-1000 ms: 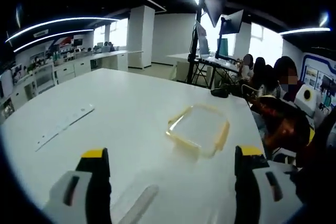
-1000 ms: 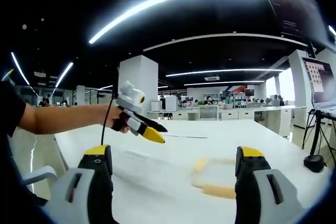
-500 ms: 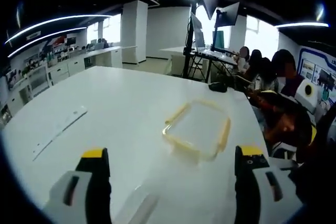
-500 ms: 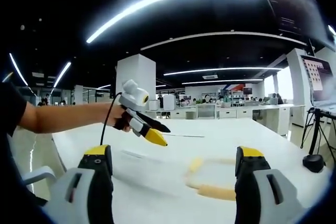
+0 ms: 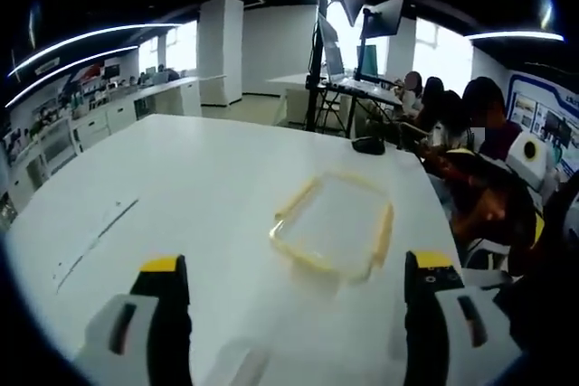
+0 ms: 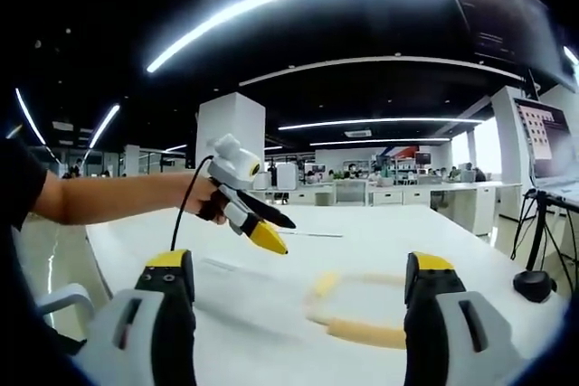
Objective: Snap each plastic latch of the storage box into its locked position after aligning the lid with the box until every specified latch is closed and the lid sits flush.
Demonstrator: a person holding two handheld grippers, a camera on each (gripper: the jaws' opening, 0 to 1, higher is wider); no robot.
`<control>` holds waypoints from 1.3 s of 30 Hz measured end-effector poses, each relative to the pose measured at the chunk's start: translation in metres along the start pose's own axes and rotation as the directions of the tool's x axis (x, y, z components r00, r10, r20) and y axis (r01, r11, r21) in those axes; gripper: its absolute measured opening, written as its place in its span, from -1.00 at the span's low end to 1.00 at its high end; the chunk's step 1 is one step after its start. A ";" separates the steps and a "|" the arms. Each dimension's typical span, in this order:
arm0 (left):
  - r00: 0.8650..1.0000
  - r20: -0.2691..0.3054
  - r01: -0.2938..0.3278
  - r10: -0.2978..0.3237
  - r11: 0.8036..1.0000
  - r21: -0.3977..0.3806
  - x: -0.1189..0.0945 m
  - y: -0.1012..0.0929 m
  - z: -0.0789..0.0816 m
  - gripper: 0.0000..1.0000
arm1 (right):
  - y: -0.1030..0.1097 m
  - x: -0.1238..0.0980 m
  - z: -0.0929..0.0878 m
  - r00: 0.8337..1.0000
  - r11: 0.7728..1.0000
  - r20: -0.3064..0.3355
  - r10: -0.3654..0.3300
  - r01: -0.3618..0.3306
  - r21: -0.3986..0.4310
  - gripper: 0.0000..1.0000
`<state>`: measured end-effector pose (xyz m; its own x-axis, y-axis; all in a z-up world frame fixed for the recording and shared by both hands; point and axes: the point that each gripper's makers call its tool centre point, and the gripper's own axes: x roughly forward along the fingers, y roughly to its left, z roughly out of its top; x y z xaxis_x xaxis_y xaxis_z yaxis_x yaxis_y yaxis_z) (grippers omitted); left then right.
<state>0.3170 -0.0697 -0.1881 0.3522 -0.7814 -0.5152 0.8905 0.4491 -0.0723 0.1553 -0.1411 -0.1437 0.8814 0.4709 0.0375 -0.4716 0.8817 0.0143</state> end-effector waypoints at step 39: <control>0.991 -0.122 0.071 -0.059 0.993 0.096 0.026 -0.015 -0.010 0.99 | -0.013 0.000 0.002 1.000 1.000 0.002 -0.017 0.017 -0.010 0.91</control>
<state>0.3096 -0.0923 -0.2085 0.2610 -0.7477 -0.6106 0.9370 0.3485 -0.0261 0.1615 -0.1531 -0.1421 0.8893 0.4556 0.0392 -0.4561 0.8899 0.0046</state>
